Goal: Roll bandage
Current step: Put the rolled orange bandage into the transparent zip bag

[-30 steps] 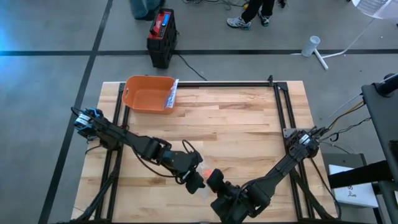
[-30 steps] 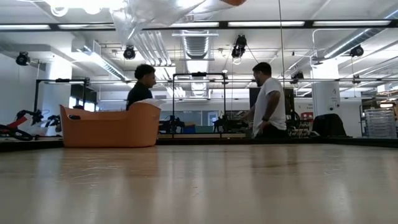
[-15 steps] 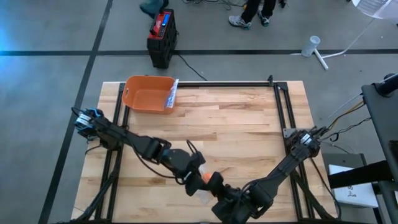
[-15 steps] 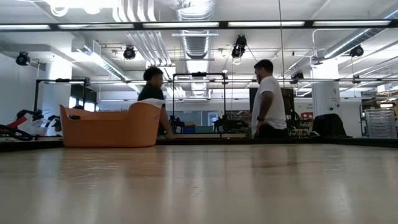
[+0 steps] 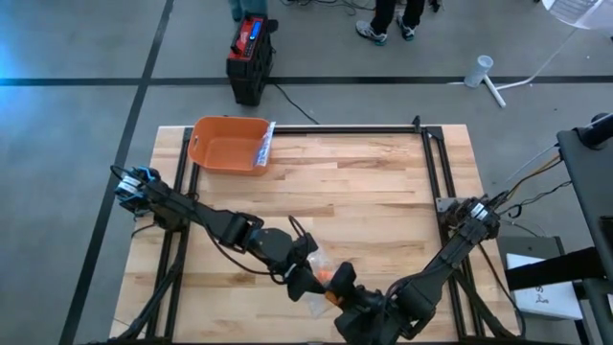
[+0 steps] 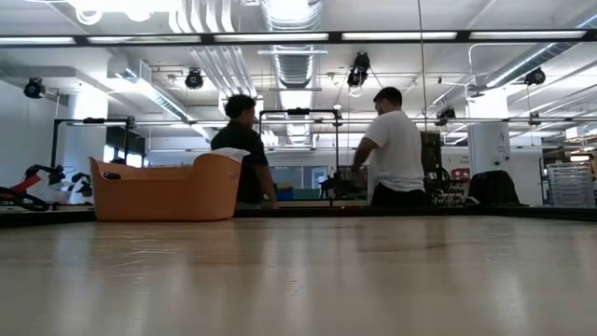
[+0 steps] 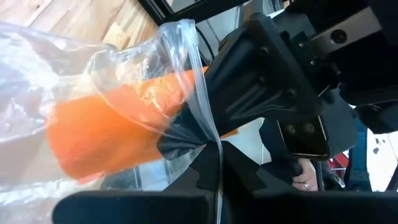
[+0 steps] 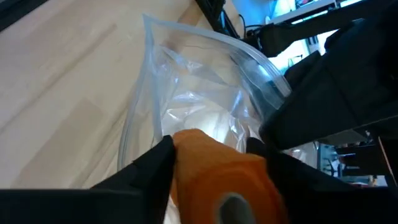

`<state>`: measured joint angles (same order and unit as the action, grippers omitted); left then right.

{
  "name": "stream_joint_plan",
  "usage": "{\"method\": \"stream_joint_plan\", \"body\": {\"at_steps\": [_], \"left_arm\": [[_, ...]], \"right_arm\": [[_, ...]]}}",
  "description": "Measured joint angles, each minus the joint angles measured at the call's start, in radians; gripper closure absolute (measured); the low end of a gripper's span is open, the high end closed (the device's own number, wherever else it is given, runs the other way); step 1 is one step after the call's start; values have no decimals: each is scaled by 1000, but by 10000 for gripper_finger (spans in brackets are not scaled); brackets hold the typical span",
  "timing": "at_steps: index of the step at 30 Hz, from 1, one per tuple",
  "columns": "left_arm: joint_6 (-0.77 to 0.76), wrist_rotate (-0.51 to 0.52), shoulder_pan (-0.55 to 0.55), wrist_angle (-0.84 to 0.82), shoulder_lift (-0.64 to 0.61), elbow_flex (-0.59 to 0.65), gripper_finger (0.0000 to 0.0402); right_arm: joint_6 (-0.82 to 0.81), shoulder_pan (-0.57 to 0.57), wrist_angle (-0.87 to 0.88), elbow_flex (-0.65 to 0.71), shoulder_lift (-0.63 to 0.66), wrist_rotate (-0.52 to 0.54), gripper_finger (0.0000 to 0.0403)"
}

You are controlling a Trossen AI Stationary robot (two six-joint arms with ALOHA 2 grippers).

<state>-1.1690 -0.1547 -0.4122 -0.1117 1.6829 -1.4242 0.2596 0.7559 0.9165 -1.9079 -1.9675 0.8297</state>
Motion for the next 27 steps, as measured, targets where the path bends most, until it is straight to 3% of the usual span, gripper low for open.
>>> {"method": "stream_joint_plan", "body": {"at_steps": [10, 21, 27], "left_arm": [[0, 7, -1, -9, -1, -1, 402], [-3, 10, 25, -74, -3, 2, 401], [55, -41, 142, -177, -69, 2, 402]], "right_arm": [[-49, 35, -4, 2, 63, -1, 145], [-197, 72, 22, 4, 214, 6, 133], [-302, 94, 77, 3, 275, -1, 142]]}}
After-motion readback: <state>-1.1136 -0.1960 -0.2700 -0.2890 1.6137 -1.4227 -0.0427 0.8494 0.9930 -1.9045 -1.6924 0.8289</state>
